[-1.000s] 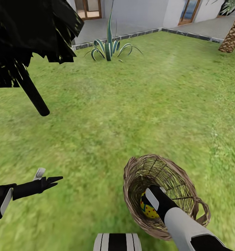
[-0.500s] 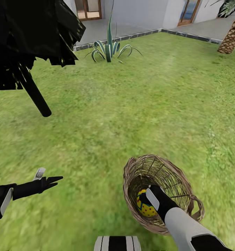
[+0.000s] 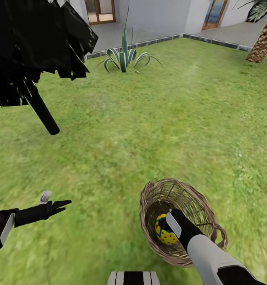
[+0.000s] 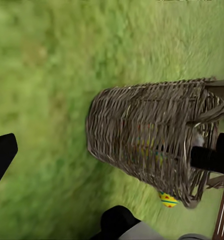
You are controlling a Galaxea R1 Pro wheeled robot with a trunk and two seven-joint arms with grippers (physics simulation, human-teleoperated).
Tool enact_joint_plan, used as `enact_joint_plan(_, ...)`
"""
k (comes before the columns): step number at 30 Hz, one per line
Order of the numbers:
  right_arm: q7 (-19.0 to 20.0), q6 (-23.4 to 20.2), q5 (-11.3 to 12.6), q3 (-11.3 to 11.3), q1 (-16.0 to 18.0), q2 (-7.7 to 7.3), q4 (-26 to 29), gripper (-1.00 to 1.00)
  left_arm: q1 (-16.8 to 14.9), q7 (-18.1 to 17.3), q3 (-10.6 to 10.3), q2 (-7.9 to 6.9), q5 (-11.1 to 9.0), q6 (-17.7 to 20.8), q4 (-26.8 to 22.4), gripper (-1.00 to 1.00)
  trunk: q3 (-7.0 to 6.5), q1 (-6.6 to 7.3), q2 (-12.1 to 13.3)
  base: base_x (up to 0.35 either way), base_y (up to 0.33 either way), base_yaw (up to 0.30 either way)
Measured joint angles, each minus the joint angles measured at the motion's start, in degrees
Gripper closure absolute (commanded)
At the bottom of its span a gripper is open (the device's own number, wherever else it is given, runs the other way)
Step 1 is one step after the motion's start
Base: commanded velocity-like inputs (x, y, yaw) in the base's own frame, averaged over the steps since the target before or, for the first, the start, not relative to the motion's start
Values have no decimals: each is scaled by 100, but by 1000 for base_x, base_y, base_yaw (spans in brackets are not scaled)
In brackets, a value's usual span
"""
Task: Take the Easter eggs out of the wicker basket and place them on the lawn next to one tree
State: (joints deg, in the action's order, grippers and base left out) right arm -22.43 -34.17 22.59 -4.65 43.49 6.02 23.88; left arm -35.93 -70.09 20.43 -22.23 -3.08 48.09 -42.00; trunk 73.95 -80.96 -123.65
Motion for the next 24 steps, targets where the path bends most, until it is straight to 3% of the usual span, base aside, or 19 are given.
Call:
enact_joint_plan(7, -4, -52, 50, 16, 31, 0, 34, 100, 0, -5, 9, -9, 6, 0, -1, -100, -126, 154, 281, 0, 0, 0)
enact_joint_plan(10, -7, -159, 68, 32, 28, -8, 300, 100, 0, -5, 11, -9, 6, -1, -1, -100, -180, 220, 401, 0, 0, 0)
enact_joint_plan(14, -8, -310, 71, 219, 25, -10, 370, 100, 0, -5, 11, -9, 7, 0, -2, -100, -251, 308, 562, 0, 0, 0)
enact_joint_plan(18, -9, -330, 74, 266, 17, -16, 374, 100, 0, -5, 12, -15, 6, 0, -2, -100, -323, 395, 722, -52, 0, 0)
enact_joint_plan(21, -2, -329, 82, 301, -10, -141, 374, 100, 0, -6, 11, -17, 7, 5, -1, -100, -377, 460, 842, -158, 0, 0)
enact_joint_plan(24, -1, -323, 90, 333, -20, -167, 374, 100, 0, -6, 13, -17, 7, 8, 1, -100, -431, 527, 963, -24, 0, 0)
